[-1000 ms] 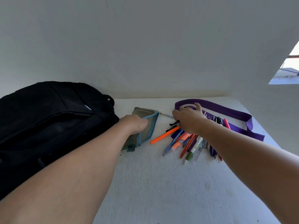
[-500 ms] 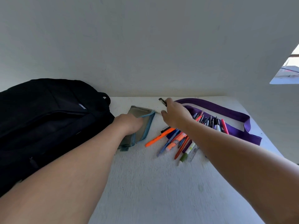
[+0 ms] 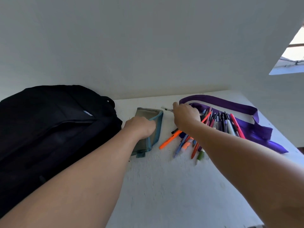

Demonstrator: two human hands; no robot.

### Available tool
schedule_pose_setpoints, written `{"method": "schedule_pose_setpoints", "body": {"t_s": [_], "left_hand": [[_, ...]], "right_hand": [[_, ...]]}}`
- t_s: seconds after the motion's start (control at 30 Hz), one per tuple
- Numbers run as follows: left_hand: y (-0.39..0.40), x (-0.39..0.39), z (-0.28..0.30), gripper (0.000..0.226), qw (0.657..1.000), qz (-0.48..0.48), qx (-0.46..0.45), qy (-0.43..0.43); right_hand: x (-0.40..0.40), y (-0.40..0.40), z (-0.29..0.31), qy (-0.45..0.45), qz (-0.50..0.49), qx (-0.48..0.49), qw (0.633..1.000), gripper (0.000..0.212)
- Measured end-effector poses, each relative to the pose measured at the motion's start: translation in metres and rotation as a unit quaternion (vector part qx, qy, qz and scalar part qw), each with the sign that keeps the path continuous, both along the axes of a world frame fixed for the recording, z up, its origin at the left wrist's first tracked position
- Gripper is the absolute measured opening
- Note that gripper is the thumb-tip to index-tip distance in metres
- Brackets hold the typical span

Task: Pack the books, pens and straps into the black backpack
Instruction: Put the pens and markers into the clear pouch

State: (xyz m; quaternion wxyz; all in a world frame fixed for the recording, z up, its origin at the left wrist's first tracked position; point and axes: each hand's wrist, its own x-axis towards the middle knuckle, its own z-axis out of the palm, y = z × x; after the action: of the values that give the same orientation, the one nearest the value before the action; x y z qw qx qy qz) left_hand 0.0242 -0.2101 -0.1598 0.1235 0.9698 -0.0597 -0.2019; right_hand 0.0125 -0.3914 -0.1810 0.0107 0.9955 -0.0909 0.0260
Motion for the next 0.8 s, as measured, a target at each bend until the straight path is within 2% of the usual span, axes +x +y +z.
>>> {"method": "schedule_pose_setpoints", "body": {"t_s": [0.13,0.23,0.3,0.37,0.47,0.6,0.73,0.8], "left_hand": [[0.004,0.001,0.001,0.062,1.000,0.017,-0.017,0.017],[0.007,0.003,0.002,0.061,0.999,0.018,-0.042,0.017],[0.005,-0.001,0.002,0.059,0.998,0.031,-0.054,0.018],[0.006,-0.006,0.002,0.060,0.997,0.043,-0.061,0.020],[0.008,-0.015,0.004,0.061,0.997,0.043,-0.064,0.032],[0.011,-0.023,0.006,0.063,0.996,0.044,-0.066,0.028],[0.010,-0.026,0.008,0.060,0.995,0.052,-0.077,0.033],[0.007,-0.026,0.011,0.059,0.994,0.060,-0.088,0.036]], "right_hand": [[-0.007,0.005,0.023,-0.142,-0.023,0.102,0.984,0.021],[-0.014,0.013,0.043,-0.265,-0.013,0.259,0.929,0.011],[-0.022,0.016,0.051,-0.294,0.010,0.307,0.905,0.012],[-0.027,0.015,0.050,-0.251,0.022,0.309,0.917,0.011],[-0.032,0.001,0.034,-0.142,-0.017,0.312,0.939,0.009],[-0.035,-0.012,0.025,-0.136,-0.082,0.365,0.917,0.013],[-0.029,-0.014,0.036,-0.200,-0.093,0.452,0.864,0.006],[-0.026,-0.008,0.038,-0.229,-0.127,0.574,0.776,0.014]]}}
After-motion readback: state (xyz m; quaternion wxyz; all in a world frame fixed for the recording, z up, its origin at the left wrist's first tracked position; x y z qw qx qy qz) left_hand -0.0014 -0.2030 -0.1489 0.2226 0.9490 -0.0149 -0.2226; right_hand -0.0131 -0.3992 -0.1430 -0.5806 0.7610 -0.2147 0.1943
